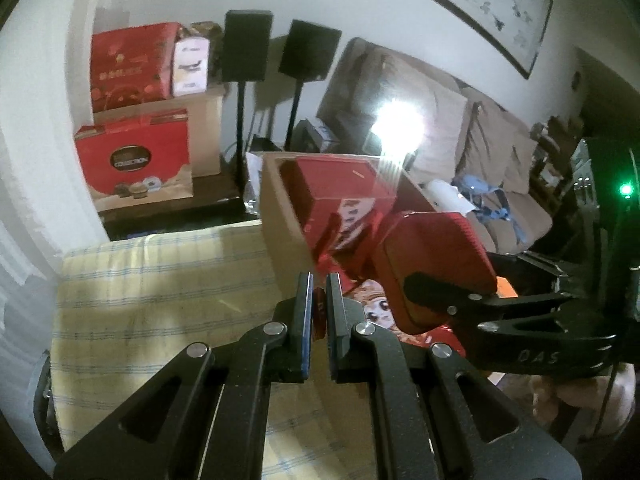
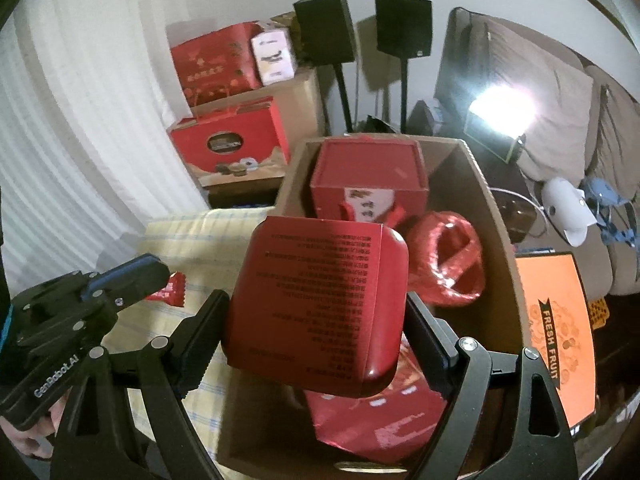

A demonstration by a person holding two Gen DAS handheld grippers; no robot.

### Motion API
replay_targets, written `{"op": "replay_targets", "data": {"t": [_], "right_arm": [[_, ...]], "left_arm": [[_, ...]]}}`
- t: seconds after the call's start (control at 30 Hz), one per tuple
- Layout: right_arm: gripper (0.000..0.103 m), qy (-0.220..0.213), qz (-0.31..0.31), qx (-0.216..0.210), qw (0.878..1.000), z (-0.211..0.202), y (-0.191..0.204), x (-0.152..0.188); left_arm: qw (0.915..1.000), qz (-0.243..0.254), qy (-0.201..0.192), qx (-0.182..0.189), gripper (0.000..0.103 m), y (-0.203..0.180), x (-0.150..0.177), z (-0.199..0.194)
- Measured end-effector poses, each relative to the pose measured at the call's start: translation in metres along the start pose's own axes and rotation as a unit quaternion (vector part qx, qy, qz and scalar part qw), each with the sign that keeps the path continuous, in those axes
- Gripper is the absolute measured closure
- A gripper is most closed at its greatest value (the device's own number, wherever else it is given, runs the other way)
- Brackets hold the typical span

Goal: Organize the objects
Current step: 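Carry the red square box with the right gripper while the left carries the candy packet to the tray, then open the right gripper over the tray while the left releases the candy packet inside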

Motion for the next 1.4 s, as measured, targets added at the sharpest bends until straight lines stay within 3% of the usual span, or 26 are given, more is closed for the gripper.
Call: {"op": "replay_targets", "data": {"t": [0.6,1.23,1.4], "right_arm": [[0.016,0.033,0.037,0.02,0.999,0.007,-0.069,0.048],[0.017,0.064,0.049,0.017,0.997,0.036,-0.09,0.079],[0.024,0.056,0.048,0.013,0.997,0.037,-0.09,0.078]], "left_arm": [[0.9975,0.028,0.059,0.027,0.097,-0.069,0.048,0.055],[0.9949,0.044,0.09,-0.013,0.097,-0.064,0.082,0.094],[0.9949,0.045,0.089,-0.019,0.095,-0.061,0.082,0.093]]}}
Point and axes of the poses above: each gripper's, at about its wrist camera, not at the fingertips, and z roughly the way its jaws point, y to its left, x to its underside, the point moved 8 cm from there along z, roughly the way its jaws point, and after that the axes turned 10 degrees about -z, right-handed, at the moved point
